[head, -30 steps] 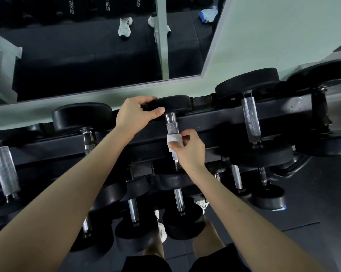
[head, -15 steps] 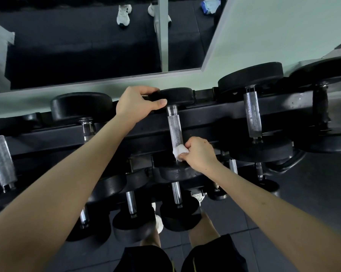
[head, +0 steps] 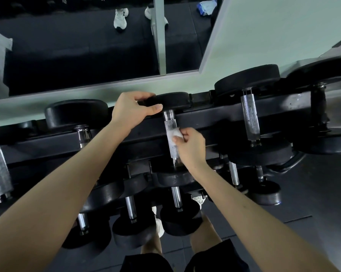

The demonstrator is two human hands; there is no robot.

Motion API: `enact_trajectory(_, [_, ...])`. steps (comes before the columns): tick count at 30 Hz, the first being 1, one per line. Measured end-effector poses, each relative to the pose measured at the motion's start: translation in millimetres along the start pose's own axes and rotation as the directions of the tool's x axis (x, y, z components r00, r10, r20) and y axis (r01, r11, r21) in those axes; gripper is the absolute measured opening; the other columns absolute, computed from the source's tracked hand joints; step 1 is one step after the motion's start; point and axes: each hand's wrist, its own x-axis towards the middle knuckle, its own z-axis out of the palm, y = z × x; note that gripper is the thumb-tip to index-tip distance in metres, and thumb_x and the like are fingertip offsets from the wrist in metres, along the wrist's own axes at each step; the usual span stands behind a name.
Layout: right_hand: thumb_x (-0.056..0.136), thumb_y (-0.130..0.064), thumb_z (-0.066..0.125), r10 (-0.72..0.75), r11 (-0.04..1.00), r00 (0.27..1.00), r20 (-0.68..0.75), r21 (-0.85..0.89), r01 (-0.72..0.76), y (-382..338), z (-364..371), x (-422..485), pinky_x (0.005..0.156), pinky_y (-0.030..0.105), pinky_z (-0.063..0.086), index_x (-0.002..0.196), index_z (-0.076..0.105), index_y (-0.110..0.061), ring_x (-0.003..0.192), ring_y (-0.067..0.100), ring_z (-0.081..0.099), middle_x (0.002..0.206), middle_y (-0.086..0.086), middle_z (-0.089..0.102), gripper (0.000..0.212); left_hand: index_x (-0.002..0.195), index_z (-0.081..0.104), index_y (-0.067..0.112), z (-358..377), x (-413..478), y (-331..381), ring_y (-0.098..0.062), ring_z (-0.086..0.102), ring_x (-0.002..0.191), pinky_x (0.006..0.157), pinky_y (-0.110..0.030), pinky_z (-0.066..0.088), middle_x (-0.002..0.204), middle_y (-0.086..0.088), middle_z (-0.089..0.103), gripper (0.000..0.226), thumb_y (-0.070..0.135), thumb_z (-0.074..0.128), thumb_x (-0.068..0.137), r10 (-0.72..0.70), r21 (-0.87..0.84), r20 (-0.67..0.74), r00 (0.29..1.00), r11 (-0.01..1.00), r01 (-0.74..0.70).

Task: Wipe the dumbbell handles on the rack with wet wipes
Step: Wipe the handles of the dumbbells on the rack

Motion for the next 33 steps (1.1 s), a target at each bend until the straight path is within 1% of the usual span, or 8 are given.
enact_trajectory(5, [0.083,-0.008,0.06,0.034,0.994,0.991,-0.126,0.107,-0.021,-30.1,14.7,37.1,0.064,0.022,0.046,0.085,0.064,-0.001,0.073,0.016,0.059,0.081,0.007,0.066,0.008,0.11,0.068,0.027,1.4,0.7,-1.0,-0.004,0.057,0.099,0.074,-0.012,0.037,0.104,0.014,0.065,0.042,0.031,0.08,0.07,0.006,0.003,-0.011,1.0,1.0,-0.006])
enact_trajectory(8, [0.087,-0.008,0.057,0.018,0.998,0.998,-0.065,0.063,-0.014,-12.6,11.3,21.8,0.055,0.008,0.041,0.087,0.062,-0.005,0.068,0.009,0.055,0.077,0.002,0.061,0.006,0.11,0.069,0.026,-0.5,-0.1,-1.7,-0.004,0.057,0.101,0.075,-0.011,0.037,0.104,0.014,0.064,0.043,0.03,0.081,0.069,-0.002,-0.021,-0.015,1.0,1.0,0.002])
enact_trajectory(12, [0.088,-0.012,0.062,0.028,0.999,0.999,0.043,-0.02,-0.028,15.4,-2.1,-3.6,0.059,0.01,0.043,0.092,0.063,-0.01,0.071,0.006,0.059,0.079,-0.004,0.063,0.004,0.109,0.069,0.026,-1.3,0.1,-1.7,-0.006,0.056,0.104,0.073,-0.008,0.035,0.103,0.014,0.064,0.043,0.028,0.081,0.068,-0.004,-0.032,0.0,1.0,0.999,0.004])
enact_trajectory(16, [0.08,-0.005,0.064,0.005,0.999,1.0,0.008,0.05,-0.005,-8.7,1.3,31.9,0.063,0.026,0.044,0.08,0.062,0.003,0.063,0.012,0.052,0.066,0.0,0.056,0.008,0.112,0.068,0.024,0.5,-1.0,-1.8,-0.006,0.056,0.103,0.074,-0.008,0.035,0.106,0.012,0.064,0.043,0.027,0.08,0.07,0.01,-0.029,-0.005,1.0,1.0,-0.01])
enact_trajectory(18, [0.081,-0.006,0.062,-0.015,0.998,0.999,0.033,0.066,0.013,-10.3,2.5,33.1,0.061,0.021,0.043,0.074,0.061,-0.006,0.063,0.01,0.052,0.066,-0.002,0.057,0.008,0.113,0.067,0.023,-0.1,-1.4,-2.4,-0.004,0.056,0.101,0.072,-0.005,0.035,0.106,0.011,0.064,0.043,0.026,0.08,0.071,0.01,-0.028,-0.007,1.0,1.0,-0.01])
enact_trajectory(24, [0.077,-0.011,0.073,0.06,0.978,0.969,0.238,-0.206,-0.01,28.7,-18.7,-2.6,0.069,0.029,0.048,0.09,0.064,-0.009,0.078,0.018,0.062,0.086,0.009,0.069,0.016,0.115,0.066,0.022,-5.7,-1.3,0.9,-0.002,0.053,0.103,0.084,-0.013,0.034,0.104,0.013,0.061,0.044,0.025,0.079,0.073,0.009,-0.001,0.045,0.999,1.0,-0.009])
enact_trajectory(28, [0.076,-0.001,0.073,0.095,0.984,0.946,0.311,0.112,-0.135,14.4,-23.1,16.4,0.071,0.016,0.053,0.1,0.062,-0.011,0.079,0.011,0.064,0.084,-0.002,0.065,0.028,0.111,0.067,0.021,-4.9,2.7,6.1,-0.008,0.056,0.108,0.09,-0.021,0.037,0.105,0.01,0.064,0.039,0.026,0.078,0.073,0.012,0.057,0.077,0.997,0.998,-0.016])
enact_trajectory(33, [0.08,0.002,0.067,0.13,0.879,0.857,0.499,0.341,-0.332,9.7,-21.1,26.5,0.079,0.029,0.055,0.108,0.062,-0.015,0.094,0.02,0.068,0.103,0.007,0.069,0.033,0.11,0.065,0.028,5.8,-2.3,11.9,-0.006,0.057,0.1,0.089,-0.027,0.044,0.101,0.017,0.063,0.047,0.055,0.071,0.072,0.036,0.183,0.074,0.997,0.982,-0.049])
